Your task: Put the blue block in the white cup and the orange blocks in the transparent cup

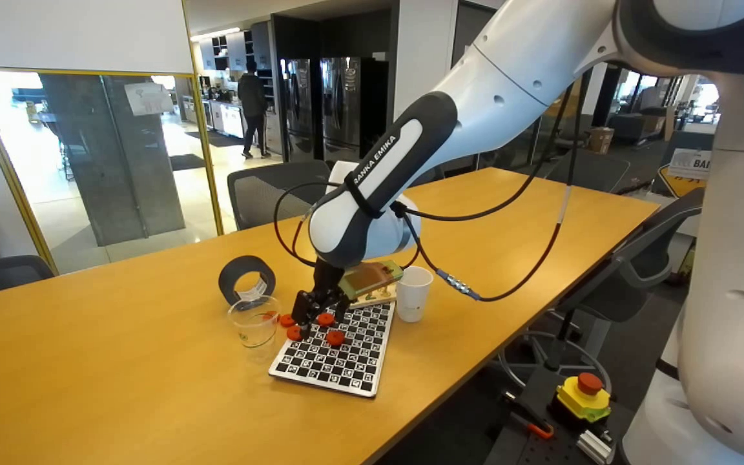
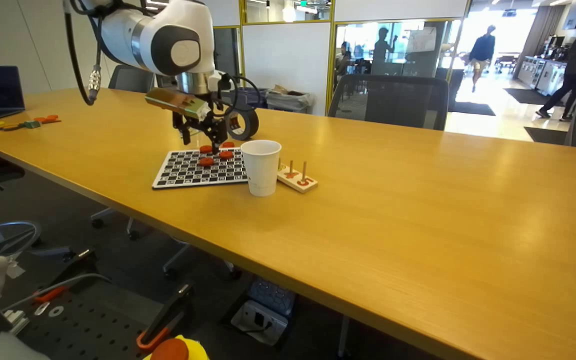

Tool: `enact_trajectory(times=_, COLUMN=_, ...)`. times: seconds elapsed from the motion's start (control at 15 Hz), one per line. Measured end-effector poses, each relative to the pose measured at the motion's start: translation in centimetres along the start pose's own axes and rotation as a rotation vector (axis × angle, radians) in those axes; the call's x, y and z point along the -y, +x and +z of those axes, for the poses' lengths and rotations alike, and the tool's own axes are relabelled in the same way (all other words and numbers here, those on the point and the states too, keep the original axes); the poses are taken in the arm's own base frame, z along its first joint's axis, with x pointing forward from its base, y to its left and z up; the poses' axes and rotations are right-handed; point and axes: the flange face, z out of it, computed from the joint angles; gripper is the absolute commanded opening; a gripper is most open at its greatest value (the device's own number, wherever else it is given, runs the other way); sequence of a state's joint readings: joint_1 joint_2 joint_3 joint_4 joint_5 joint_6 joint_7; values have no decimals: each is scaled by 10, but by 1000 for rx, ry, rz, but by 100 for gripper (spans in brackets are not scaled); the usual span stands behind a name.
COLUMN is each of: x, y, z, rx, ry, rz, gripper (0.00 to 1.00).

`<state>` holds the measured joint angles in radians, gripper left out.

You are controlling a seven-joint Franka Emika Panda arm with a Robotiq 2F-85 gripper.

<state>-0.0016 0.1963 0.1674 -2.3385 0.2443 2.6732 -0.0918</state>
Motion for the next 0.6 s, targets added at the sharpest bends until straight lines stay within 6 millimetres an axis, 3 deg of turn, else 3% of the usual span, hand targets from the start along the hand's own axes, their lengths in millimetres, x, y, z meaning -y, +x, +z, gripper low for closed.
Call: enact_trajectory(times=0.6, x=-22, y=4, z=-6, rx=94, ry=-29, rz=72, gripper=100)
